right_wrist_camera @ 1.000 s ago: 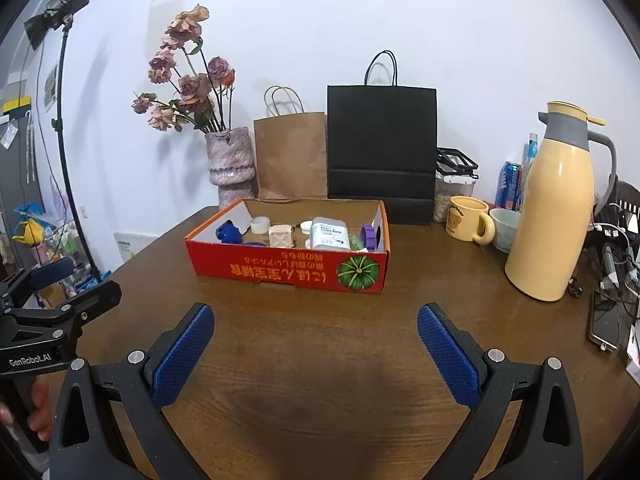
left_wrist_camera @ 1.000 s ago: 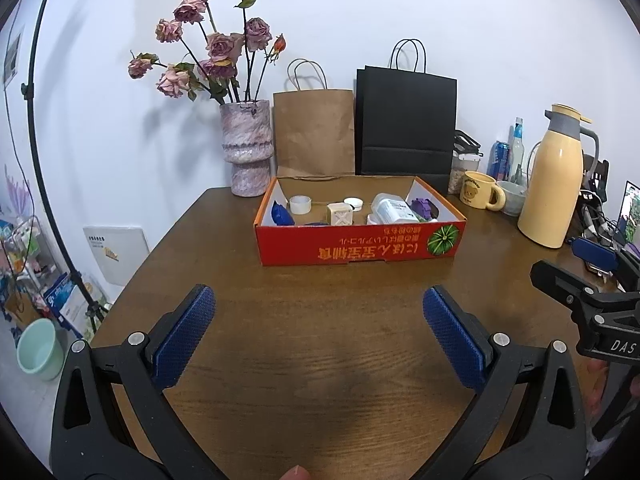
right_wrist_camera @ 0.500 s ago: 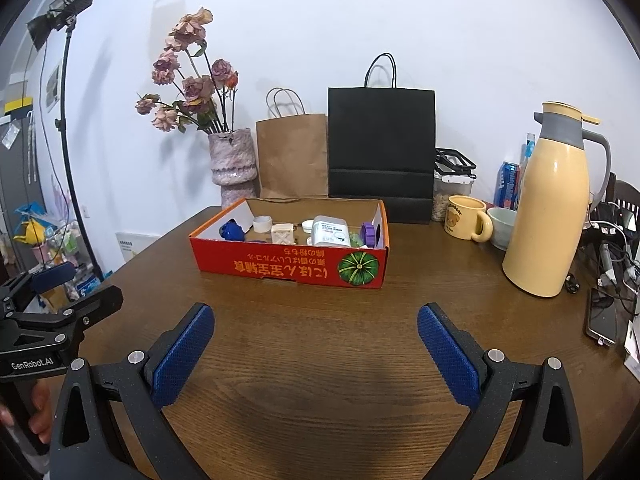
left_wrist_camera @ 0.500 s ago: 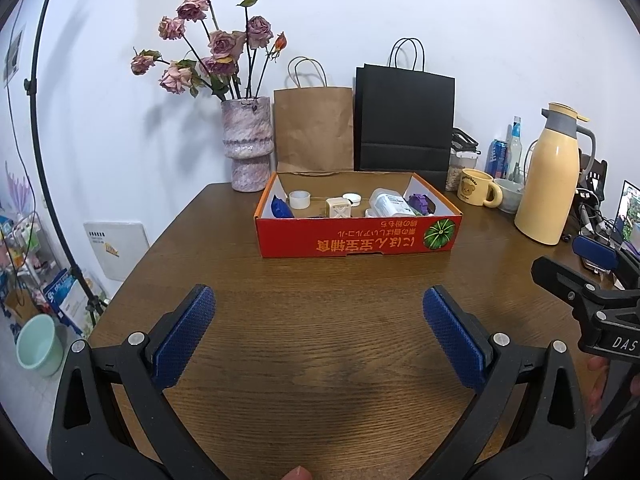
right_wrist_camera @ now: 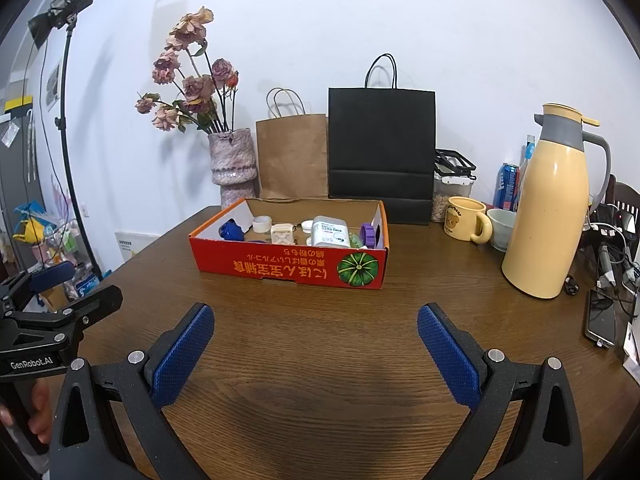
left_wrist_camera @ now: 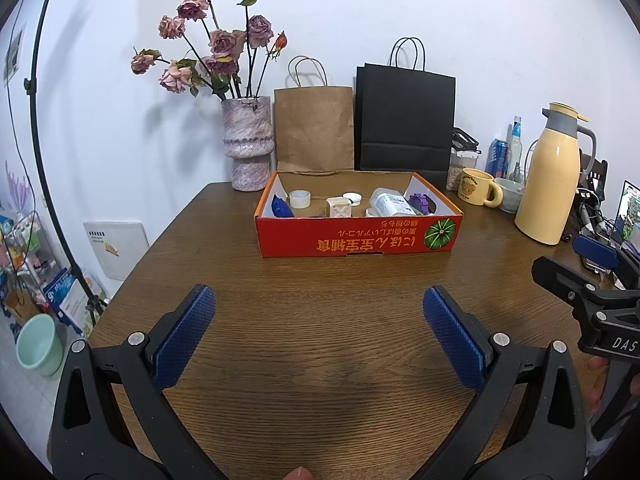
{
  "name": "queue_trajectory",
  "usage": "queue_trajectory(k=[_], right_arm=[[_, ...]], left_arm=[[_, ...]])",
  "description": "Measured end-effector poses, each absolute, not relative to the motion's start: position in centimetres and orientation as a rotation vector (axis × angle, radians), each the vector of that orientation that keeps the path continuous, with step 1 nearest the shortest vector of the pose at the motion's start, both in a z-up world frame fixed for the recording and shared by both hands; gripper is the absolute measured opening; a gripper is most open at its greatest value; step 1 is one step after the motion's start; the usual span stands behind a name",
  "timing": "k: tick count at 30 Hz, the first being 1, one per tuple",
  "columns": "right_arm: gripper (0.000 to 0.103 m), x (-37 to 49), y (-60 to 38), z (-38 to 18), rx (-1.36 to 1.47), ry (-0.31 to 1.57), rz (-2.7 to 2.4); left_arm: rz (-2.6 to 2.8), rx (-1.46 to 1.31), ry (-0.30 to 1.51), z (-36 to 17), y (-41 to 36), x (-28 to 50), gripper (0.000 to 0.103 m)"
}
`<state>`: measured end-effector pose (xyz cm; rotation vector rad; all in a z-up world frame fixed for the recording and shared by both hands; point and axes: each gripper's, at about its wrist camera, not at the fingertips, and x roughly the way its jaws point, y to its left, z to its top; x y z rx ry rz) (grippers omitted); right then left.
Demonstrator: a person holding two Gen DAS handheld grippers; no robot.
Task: Organize rigid objects
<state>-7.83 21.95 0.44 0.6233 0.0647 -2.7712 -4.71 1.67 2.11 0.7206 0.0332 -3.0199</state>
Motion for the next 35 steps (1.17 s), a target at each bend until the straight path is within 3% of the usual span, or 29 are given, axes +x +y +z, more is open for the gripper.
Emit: queue_trajectory(k=[35], right_arm=[[0.103,-8.06,21.79,0.29,0.634,0.07,-2.766]], left_arm=[[-3.023,0.744,0.064,1.85,1.41,-5.11,0.103]])
